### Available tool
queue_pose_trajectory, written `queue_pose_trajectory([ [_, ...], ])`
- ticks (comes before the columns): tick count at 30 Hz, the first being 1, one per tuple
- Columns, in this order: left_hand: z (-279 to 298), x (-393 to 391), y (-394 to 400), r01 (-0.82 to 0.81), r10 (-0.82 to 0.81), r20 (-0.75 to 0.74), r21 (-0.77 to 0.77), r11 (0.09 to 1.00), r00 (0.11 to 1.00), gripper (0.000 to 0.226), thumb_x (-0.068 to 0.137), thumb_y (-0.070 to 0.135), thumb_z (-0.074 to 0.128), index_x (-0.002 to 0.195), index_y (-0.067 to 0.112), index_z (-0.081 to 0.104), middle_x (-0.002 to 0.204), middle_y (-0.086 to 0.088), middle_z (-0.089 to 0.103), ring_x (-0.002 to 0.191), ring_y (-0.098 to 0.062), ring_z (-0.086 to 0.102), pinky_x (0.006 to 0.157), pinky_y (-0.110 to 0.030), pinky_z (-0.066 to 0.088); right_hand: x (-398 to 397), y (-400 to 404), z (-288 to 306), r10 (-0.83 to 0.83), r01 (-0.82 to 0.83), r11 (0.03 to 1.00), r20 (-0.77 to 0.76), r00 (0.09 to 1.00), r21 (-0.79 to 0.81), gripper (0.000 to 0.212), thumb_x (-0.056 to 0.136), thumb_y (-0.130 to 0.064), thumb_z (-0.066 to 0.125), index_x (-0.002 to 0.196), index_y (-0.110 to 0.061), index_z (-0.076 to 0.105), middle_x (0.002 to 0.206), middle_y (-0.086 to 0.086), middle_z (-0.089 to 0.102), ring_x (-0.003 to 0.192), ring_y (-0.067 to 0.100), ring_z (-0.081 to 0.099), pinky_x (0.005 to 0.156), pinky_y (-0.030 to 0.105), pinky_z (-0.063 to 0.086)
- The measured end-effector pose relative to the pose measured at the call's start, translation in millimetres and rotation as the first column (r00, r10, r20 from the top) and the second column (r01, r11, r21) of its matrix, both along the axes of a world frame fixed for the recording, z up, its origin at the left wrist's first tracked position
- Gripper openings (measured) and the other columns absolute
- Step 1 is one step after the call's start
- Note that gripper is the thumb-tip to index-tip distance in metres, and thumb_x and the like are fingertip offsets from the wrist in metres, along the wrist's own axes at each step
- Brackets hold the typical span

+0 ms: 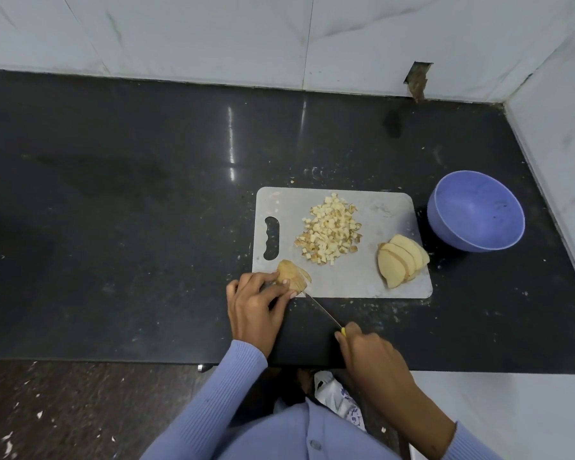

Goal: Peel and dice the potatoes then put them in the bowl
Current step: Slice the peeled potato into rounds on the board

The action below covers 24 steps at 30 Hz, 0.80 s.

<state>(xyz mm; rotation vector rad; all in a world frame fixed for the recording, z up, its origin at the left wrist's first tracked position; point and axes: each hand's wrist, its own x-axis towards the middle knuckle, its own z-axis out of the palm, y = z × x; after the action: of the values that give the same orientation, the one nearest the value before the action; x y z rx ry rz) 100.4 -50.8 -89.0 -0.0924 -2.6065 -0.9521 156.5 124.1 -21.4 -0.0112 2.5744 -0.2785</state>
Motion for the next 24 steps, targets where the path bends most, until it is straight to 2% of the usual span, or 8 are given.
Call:
queue_pose_trajectory([
  [2, -0.6, 0.5, 0.1, -0.007, 0.007, 0.019, 0.021, 1.0, 1.0, 0.012, 0.066, 0.023, 0.086, 0.072, 0.018, 0.076, 0.089, 0.003, 0.071, 0.081, -0.016, 0.059, 0.081, -0.026, 0.027, -0.8, 3.3, 0.7, -0.018, 0.016, 0.999, -0.04, 0.999, -0.044, 0.026, 0.103, -0.039, 0.02, 0.091, -0.019, 0.031, 0.086, 0.002, 0.06, 0.086, 0.026, 0.061, 0.063, 0.029, 0.031],
  [5, -0.5, 0.4, 0.2, -0.016, 0.014, 0.04, 0.055, 0.998, 0.999, 0.015, 0.063, 0.022, 0.087, 0.072, 0.018, 0.076, 0.091, 0.004, 0.07, 0.084, -0.015, 0.056, 0.082, -0.025, 0.027, -7.1, 2.3, 3.7, -0.046, 0.034, 0.99, -0.087, 0.995, -0.136, 0.03, 0.102, -0.041, 0.023, 0.086, -0.019, 0.036, 0.066, -0.005, 0.042, 0.068, 0.022, 0.05, 0.06, 0.029, 0.031],
  [7, -1.3, 0.1, 0.2, -0.021, 0.017, 0.055, 0.078, 0.997, 0.998, 0.015, 0.063, 0.022, 0.087, 0.072, 0.018, 0.076, 0.093, 0.003, 0.069, 0.086, -0.016, 0.055, 0.083, -0.026, 0.028, -16.6, -3.4, 3.8, -0.055, 0.031, 0.983, -0.127, 0.99, -0.18, 0.031, 0.102, -0.041, 0.024, 0.087, -0.018, 0.039, 0.071, 0.0, 0.051, 0.071, 0.024, 0.054, 0.061, 0.029, 0.032],
  [9, -2.6, -0.3, 0.0, -0.023, 0.017, 0.061, 0.107, 0.994, 0.998, 0.015, 0.063, 0.021, 0.087, 0.072, 0.017, 0.076, 0.092, 0.003, 0.069, 0.088, -0.016, 0.055, 0.084, -0.027, 0.029, -28.4, -11.8, 2.6, -0.05, 0.026, 0.984, -0.132, 0.99, -0.177, 0.033, 0.102, -0.041, 0.024, 0.092, -0.016, 0.043, 0.085, 0.009, 0.06, 0.082, 0.029, 0.059, 0.063, 0.031, 0.032],
  [14, -6.0, -0.9, -1.0, -0.026, 0.016, 0.065, 0.16, 0.987, 0.998, 0.016, 0.063, 0.022, 0.086, 0.075, 0.016, 0.077, 0.088, 0.005, 0.07, 0.088, -0.008, 0.054, 0.085, -0.022, 0.03, -46.0, -28.4, 0.1, -0.021, 0.0, 0.982, -0.105, 0.994, -0.189, 0.035, 0.103, -0.039, 0.025, 0.097, -0.012, 0.046, 0.093, 0.012, 0.061, 0.087, 0.031, 0.059, 0.064, 0.032, 0.035],
  [16, -7.3, -1.0, -1.1, -0.023, 0.013, 0.065, 0.161, 0.987, 0.998, 0.016, 0.063, 0.021, 0.086, 0.075, 0.016, 0.077, 0.088, 0.005, 0.07, 0.088, -0.008, 0.054, 0.086, -0.019, 0.029, -48.0, -30.6, -3.5, -0.009, -0.007, 0.985, -0.093, 0.996, -0.173, 0.037, 0.103, -0.039, 0.025, 0.101, -0.011, 0.048, 0.096, 0.012, 0.062, 0.089, 0.031, 0.059, 0.065, 0.033, 0.036],
  [20, -7.6, -1.4, -2.3, -0.007, 0.001, 0.04, 0.158, 0.987, 0.999, 0.014, 0.065, 0.02, 0.085, 0.075, 0.015, 0.077, 0.089, 0.004, 0.071, 0.087, -0.008, 0.054, 0.083, -0.022, 0.032, -49.3, -34.0, -6.2, 0.0, -0.01, 0.984, -0.058, 0.998, -0.176, 0.036, 0.103, -0.038, 0.025, 0.1, -0.01, 0.046, 0.099, 0.014, 0.062, 0.091, 0.034, 0.058, 0.065, 0.033, 0.034],
  [24, -6.6, -1.9, -1.5, -0.001, -0.001, 0.016, 0.126, 0.992, 1.0, 0.012, 0.07, 0.026, 0.078, 0.073, 0.015, 0.076, 0.088, 0.004, 0.071, 0.087, -0.008, 0.054, 0.088, -0.016, 0.026, -53.5, -40.6, -8.0, 0.016, -0.021, 0.991, -0.042, 0.999, -0.133, 0.036, 0.104, -0.036, 0.023, 0.109, -0.008, 0.045, 0.106, 0.015, 0.06, 0.098, 0.035, 0.057, 0.068, 0.035, 0.034],
])
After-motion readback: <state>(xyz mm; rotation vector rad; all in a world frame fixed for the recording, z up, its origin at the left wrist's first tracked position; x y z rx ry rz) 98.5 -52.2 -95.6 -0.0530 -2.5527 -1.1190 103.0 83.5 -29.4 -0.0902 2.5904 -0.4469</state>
